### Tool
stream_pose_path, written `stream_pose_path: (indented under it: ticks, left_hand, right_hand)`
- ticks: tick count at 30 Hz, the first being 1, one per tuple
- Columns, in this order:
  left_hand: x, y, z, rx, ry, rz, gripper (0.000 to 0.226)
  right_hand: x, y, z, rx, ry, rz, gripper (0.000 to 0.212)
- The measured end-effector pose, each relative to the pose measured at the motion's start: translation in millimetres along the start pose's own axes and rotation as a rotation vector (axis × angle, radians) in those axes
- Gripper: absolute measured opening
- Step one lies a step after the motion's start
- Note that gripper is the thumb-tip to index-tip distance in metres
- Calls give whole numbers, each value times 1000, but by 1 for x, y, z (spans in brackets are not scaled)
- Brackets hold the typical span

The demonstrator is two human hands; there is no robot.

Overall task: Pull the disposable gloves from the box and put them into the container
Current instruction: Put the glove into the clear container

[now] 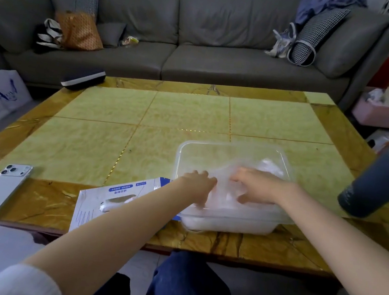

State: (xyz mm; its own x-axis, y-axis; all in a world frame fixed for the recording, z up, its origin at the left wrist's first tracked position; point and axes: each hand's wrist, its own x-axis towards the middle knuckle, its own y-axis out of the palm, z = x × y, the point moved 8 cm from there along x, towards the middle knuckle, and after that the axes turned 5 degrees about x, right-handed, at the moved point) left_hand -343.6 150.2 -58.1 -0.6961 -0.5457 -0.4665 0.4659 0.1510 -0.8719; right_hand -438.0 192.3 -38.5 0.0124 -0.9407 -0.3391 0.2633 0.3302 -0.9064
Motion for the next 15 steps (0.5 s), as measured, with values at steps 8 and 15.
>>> stream_pose_path:
  ticks: [8,15]
  left_hand:
    - [13,16,1,-62,34,56,67]
    - [8,8,2,112,50,51,65]
  right_hand:
    - [16,26,-24,-26,120,117,45]
    - [8,18,-17,24,140,116,41]
